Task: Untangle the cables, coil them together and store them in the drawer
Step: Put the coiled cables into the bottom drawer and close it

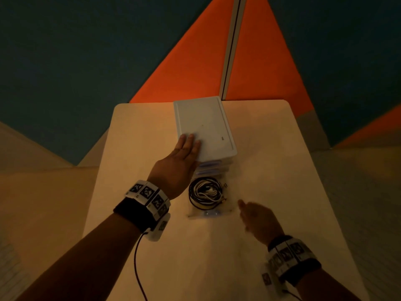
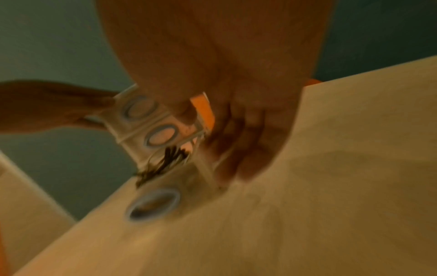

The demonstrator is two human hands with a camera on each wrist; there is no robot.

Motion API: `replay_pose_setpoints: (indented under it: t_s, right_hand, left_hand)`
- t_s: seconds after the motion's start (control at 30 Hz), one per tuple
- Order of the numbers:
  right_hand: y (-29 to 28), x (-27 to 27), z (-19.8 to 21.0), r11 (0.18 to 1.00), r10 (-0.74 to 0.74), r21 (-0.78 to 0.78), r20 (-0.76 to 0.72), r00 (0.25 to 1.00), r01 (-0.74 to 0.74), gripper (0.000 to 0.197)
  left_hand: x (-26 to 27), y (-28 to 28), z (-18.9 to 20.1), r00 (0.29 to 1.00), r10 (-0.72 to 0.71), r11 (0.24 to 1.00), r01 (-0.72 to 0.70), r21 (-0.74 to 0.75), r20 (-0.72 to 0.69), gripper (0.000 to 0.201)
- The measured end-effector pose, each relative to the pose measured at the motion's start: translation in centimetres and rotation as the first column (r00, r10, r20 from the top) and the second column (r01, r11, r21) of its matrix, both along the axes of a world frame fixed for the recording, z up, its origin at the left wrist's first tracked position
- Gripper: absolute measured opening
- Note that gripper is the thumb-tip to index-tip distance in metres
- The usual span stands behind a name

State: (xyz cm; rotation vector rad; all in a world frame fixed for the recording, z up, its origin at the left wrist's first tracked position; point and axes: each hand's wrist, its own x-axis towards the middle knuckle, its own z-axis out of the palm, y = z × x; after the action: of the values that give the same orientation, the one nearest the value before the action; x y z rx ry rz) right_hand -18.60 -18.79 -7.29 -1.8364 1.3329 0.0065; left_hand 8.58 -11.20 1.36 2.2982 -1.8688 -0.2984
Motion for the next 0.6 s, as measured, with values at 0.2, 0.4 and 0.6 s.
replay_pose_setpoints:
  t_s: [0.2, 0.4, 0.6]
  right_hand:
    - [5.0, 1.5, -1.2, 0.553, -0.509, 0.803, 0.114, 0.853, 0.223, 0.027]
    - [5.8, 4.2, -2.0, 0.241, -0.859, 0.928, 0.068, 0.508, 0.283, 0.020]
    - [6.9, 5.1, -1.7, 0.118, -0.950, 0.978, 0.061, 0.307, 0.172, 0.027]
  left_hand:
    - [-0.3, 0.0, -0.1, 1.000, -0.007, 1.000, 0.007, -0.019, -0.013, 0.061]
    - [0.0, -0.1, -0.2, 1.000, -0.019, 1.000, 0.018, -0.014, -0.013, 0.061]
    - [0.2, 0.0, -0.5, 0.999, -0.045, 0.997, 0.045, -0.057, 0.001, 0.061]
